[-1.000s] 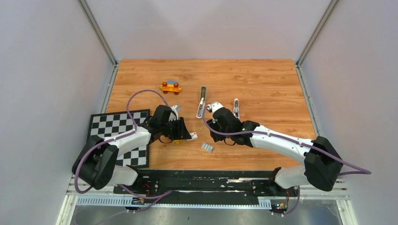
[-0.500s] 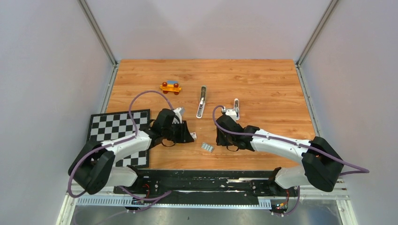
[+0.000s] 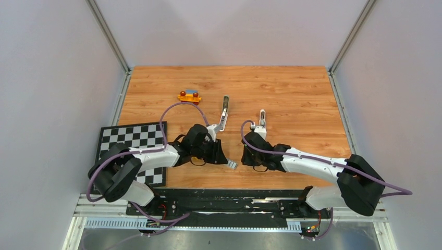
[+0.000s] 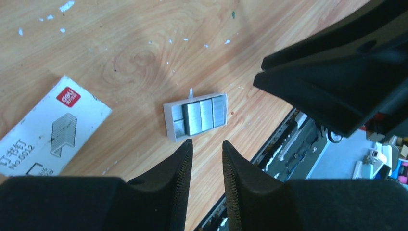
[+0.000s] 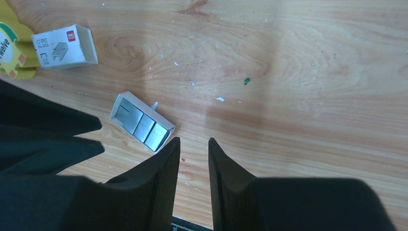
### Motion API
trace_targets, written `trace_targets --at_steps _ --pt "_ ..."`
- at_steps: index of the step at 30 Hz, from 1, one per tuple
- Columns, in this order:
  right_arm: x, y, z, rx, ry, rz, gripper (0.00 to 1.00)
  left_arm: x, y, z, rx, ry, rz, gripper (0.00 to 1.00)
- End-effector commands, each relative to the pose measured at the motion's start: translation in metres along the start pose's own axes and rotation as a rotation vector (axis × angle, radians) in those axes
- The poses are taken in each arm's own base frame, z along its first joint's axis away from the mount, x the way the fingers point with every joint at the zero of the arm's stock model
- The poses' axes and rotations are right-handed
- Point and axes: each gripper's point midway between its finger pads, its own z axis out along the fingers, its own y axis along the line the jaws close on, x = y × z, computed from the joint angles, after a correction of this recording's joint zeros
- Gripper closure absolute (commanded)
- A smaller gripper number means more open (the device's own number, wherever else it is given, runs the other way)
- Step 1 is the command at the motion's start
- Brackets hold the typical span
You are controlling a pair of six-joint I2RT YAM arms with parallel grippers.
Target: Load the staples into the stapler
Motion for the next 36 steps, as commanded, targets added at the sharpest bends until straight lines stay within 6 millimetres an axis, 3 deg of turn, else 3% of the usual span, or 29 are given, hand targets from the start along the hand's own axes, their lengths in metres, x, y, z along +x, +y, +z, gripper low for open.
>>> trace_targets --at_steps 1,18,36 --pt "0.001 0.01 0.0 -0.07 -0.008 0.106 0.69 -0.012 -0.005 0.012 0.022 -0.018 0.035 0.68" --pt "0.004 0.001 0.005 -0.04 -0.028 0.129 0.68 -0.007 0.004 0.031 -0.03 0.024 0.061 0.64" --pt "0.006 -0.005 0.002 -0.037 -0.038 0.131 0.68 0.006 0.002 0.033 -0.08 0.064 0.097 0.64"
